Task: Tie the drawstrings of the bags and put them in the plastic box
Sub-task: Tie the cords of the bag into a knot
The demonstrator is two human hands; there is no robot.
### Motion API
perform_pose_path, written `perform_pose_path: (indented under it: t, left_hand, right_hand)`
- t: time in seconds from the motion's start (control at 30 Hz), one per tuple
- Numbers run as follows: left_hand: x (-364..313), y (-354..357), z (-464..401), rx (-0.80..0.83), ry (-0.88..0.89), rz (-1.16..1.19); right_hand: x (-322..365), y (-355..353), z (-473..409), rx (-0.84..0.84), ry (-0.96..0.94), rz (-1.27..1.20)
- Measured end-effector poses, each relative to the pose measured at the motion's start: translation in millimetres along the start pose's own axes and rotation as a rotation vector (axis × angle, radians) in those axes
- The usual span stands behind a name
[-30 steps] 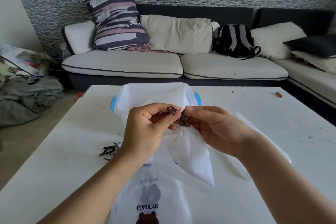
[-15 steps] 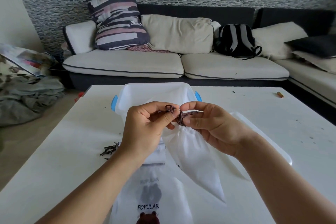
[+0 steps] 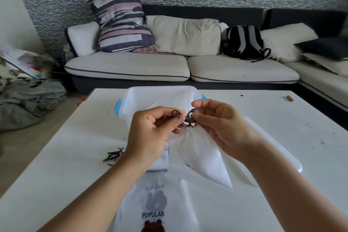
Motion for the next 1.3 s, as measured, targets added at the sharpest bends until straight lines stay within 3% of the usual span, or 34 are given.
perform_pose_path:
  t: [0.23,0.33,0.43,0.53,0.63,1.1,1.2,1.3]
  left_hand:
    - [0.6,1.1,0.3,0.005,0.009,-0.002]
    - [-0.2,1.2,0.6,0.019,0.019,-0.018]
    - [-0.4,1.5,0.5,0.042,0.023,-0.012]
    - [0.0,0.6,2.0,0.087,0.033,-0.054]
    - [2.3,-1.6,2.4,0.114,0.018,-0.124]
    - [0.5,-3.0,-2.3,0.092,-0.13,0.146]
    - [-0.2,-6.9,-4.6,0.152,-0.131,0.128]
    - [4.0,-9.0,-4.6,0.064,-0.062,-0.042]
  right_hand:
    - [0.5,-2.3,0.0,0.039,0.099,-0.339]
    - [5.4,-1.8,2.1,0.083,0.111,-0.371]
    - [11.3,0.8,5.1,0.149,0.129,-0.198]
    - [11.4,4.4,5.9,0.243,0.131,0.212]
    - [13.4,6.6,6.5,0.229,0.122,0.514]
    - [8.3,-7.1,2.7,0.085,-0.044,0.88]
    - [4.3,-8.2,2.2,0.05,-0.132,0.917]
    - [-1.4,-1.7,0.9,0.016,-0.187,0.918]
Point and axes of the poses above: each hand's wrist, its own z-axis away from the middle knuckle, its own y-axis out of the palm, x = y × z, the point moved 1 cm from there along -z, towards the middle knuckle, and after that the axes turned 9 degrees about x, right-handed, at the moved point
